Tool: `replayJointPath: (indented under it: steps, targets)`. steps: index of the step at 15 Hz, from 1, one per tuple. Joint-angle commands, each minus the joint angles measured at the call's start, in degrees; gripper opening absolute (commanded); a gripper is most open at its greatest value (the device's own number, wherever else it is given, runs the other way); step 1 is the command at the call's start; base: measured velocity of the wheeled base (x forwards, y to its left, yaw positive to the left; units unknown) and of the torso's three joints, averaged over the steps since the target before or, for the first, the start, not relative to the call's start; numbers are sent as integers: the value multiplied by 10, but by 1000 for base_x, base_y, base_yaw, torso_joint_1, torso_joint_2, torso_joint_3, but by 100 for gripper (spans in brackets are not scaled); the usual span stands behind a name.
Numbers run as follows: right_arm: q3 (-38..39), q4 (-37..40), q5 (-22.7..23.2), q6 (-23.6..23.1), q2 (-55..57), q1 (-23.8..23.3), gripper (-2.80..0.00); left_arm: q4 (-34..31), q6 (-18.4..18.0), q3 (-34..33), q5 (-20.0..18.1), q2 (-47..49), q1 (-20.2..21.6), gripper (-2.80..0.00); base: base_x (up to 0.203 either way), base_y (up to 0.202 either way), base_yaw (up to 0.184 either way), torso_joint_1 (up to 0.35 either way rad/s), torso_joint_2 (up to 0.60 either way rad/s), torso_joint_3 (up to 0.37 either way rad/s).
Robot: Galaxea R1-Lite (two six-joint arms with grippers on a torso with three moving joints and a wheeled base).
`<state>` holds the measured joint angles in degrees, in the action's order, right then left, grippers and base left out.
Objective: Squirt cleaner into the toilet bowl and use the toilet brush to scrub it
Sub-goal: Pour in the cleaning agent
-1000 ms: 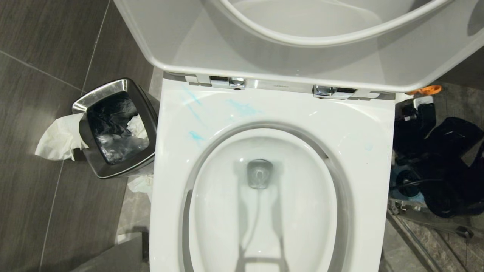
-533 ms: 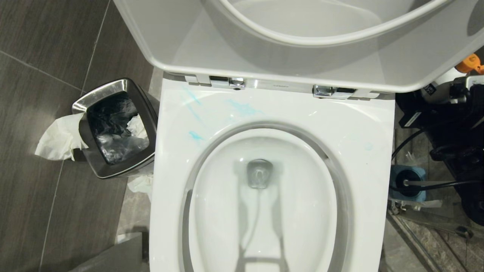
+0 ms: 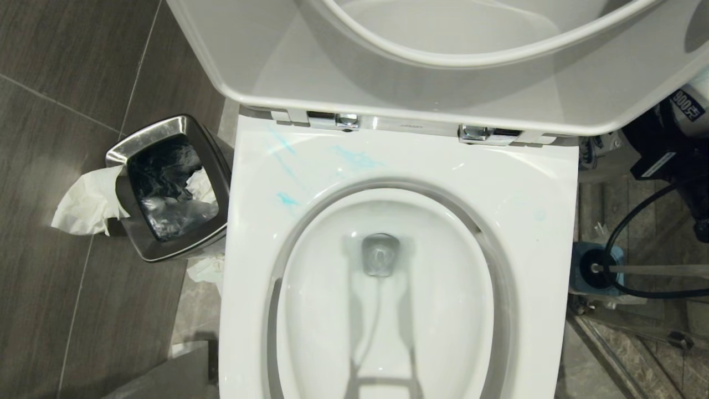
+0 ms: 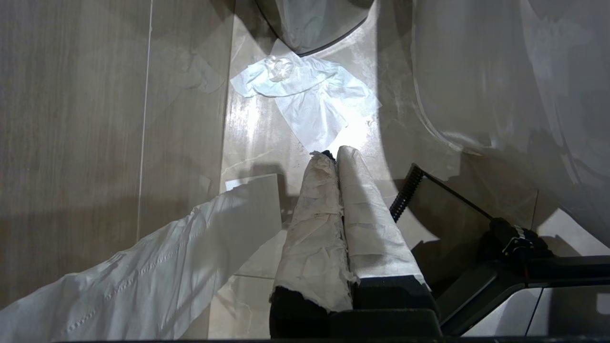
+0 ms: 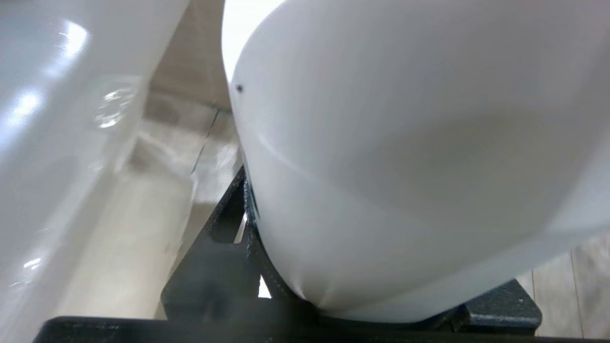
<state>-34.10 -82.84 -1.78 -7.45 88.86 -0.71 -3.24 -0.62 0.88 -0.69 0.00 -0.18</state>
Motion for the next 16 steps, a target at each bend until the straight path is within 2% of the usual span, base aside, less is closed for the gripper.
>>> replayJointPath:
  steps: [1, 4, 7, 12, 16]
  targets:
    - [6, 82, -1, 12, -94, 0, -280, 0, 0, 0, 0, 0, 0, -280, 0, 0, 0, 0, 0, 0]
    - [0, 228, -1, 44, -182, -1, -280, 0, 0, 0, 0, 0, 0, -280, 0, 0, 0, 0, 0, 0]
    - [-17, 341, -1, 52, -253, -1, -280, 0, 0, 1, 0, 0, 0, -280, 0, 0, 0, 0, 0, 0]
    - [-110, 531, 1, 52, -339, 0, -280, 0, 0, 0, 0, 1, 0, -280, 0, 0, 0, 0, 0, 0]
    - [-155, 620, -1, 49, -379, -1, -280, 0, 0, 0, 0, 1, 0, -280, 0, 0, 0, 0, 0, 0]
